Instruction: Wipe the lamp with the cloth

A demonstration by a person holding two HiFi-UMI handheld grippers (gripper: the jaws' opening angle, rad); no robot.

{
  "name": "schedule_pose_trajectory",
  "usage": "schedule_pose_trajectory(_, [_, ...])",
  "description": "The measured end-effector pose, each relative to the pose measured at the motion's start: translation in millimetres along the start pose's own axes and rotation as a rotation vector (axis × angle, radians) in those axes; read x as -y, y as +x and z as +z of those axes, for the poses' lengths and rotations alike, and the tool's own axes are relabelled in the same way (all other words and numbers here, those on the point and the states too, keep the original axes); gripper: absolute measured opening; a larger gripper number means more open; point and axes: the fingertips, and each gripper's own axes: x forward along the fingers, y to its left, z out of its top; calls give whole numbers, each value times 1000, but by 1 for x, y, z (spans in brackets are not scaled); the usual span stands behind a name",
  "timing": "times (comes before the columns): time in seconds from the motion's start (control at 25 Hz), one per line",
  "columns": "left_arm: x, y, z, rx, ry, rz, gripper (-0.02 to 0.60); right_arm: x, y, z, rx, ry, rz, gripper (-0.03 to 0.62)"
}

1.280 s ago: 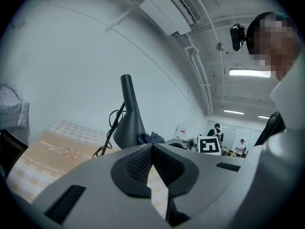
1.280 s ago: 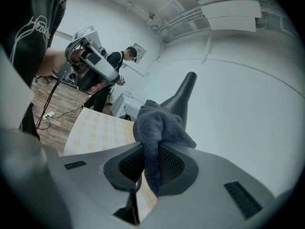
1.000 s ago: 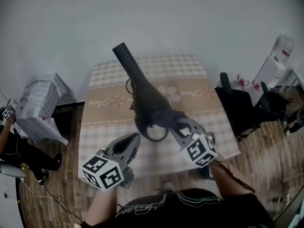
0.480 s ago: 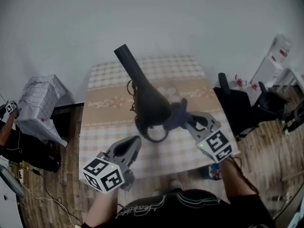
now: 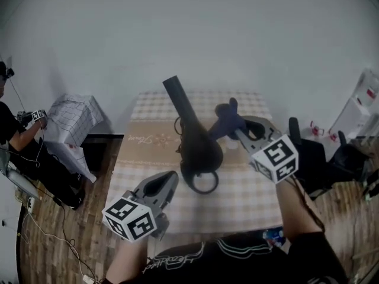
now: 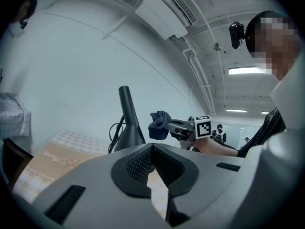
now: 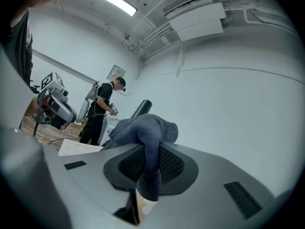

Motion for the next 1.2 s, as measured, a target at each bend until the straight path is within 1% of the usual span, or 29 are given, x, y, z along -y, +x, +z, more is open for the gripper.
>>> schedule_pose_trajectory(0.12, [4, -2, 8, 23, 10, 49, 0, 15, 13, 23, 71, -4, 17, 57])
schedule_pose_trajectory(0.32, [-1, -7, 16, 55, 19, 172, 0, 30, 49, 57, 163, -42, 87, 57])
schedule_pose_trajectory(0.44, [-3, -8, 15, 63, 7, 232, 0, 41, 66, 71, 211, -48, 102, 57])
schedule_pose_trajectory(0.6, [-2, -11, 9, 62, -7, 292, -1, 52, 84, 89, 270, -31, 119, 57])
schedule_pose_trajectory(0.76, [2, -16, 2, 81, -68, 316, 0, 61, 99, 104, 324, 9, 134, 57])
schedule_pose_trajectory(0.88, [2, -17, -2, 92, -75, 338, 0, 67, 109, 115, 353, 42, 150, 57])
schedule_pose_trajectory(1.08, [0, -16, -11, 80, -105, 380, 0, 60, 128, 118, 361, 47, 187, 57])
schedule_pose_trajectory(1.2, [-1, -17, -13, 72, -115, 397, 0, 52, 133, 113, 360, 19, 204, 57])
